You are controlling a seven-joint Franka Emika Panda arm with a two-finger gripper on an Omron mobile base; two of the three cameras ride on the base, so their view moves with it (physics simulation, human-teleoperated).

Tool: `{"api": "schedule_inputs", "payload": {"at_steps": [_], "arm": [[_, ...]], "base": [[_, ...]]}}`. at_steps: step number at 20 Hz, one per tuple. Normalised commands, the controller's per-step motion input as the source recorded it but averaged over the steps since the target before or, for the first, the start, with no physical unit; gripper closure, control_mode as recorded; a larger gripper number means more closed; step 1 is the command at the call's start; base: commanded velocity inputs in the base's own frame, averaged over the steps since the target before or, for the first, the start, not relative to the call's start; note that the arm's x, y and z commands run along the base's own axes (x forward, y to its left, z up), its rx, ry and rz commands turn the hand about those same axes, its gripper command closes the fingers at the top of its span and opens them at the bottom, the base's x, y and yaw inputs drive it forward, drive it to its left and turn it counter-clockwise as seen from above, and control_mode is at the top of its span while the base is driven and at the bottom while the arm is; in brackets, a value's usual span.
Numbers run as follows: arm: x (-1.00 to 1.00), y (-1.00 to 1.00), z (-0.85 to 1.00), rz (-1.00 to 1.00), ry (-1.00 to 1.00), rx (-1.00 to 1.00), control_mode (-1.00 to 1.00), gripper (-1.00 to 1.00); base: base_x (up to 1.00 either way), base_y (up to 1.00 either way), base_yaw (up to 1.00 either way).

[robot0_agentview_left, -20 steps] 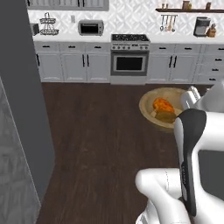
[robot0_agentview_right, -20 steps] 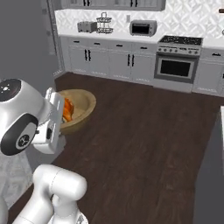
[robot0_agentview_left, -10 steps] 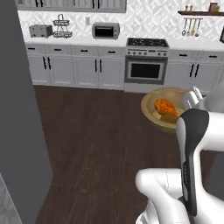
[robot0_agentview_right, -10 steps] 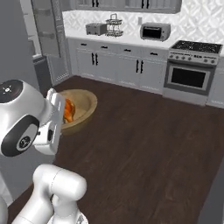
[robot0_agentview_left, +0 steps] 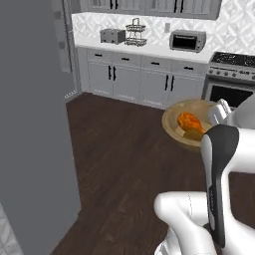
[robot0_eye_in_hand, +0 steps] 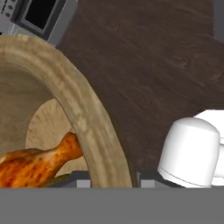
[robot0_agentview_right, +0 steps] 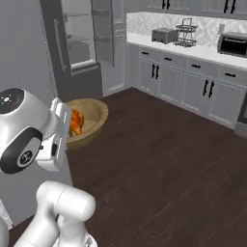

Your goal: Pick the chicken drumstick and avocado from their plates and place them in the bowl. Then put the bowl in the fridge.

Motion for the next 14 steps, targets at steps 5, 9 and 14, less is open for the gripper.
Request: {"api": "schedule_inputs", "payload": {"at_steps": [5, 9, 14], "arm": [[0.0, 0.0, 0.0, 0.0, 0.0, 0.0, 1.0, 1.0], [0.0, 0.0, 0.0, 0.0, 0.0, 0.0, 1.0, 1.0], [0.0, 0.0, 0.0, 0.0, 0.0, 0.0, 1.0, 1.0]], "base": [[1.0, -0.74, 0.47], [1.0, -0.82, 0.45], [1.0, -1.0, 0.34]]}}
